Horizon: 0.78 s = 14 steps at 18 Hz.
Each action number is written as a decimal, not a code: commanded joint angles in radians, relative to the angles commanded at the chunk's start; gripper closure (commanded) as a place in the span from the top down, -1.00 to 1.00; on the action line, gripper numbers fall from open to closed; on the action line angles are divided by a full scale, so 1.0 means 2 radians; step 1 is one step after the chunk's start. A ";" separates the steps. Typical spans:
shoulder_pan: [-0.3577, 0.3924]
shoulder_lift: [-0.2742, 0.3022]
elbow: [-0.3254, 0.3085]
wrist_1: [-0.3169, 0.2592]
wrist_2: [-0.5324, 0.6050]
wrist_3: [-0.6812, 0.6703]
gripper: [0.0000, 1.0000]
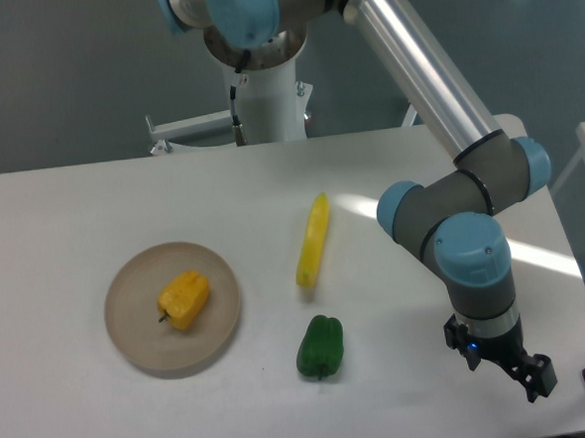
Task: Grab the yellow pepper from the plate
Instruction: 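Move the open gripper across the table toward the plate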
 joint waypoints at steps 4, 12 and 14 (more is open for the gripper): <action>-0.001 0.002 -0.002 0.001 0.000 -0.003 1.00; -0.015 0.063 -0.046 -0.009 -0.011 -0.009 1.00; -0.018 0.096 -0.071 -0.028 -0.025 -0.043 1.00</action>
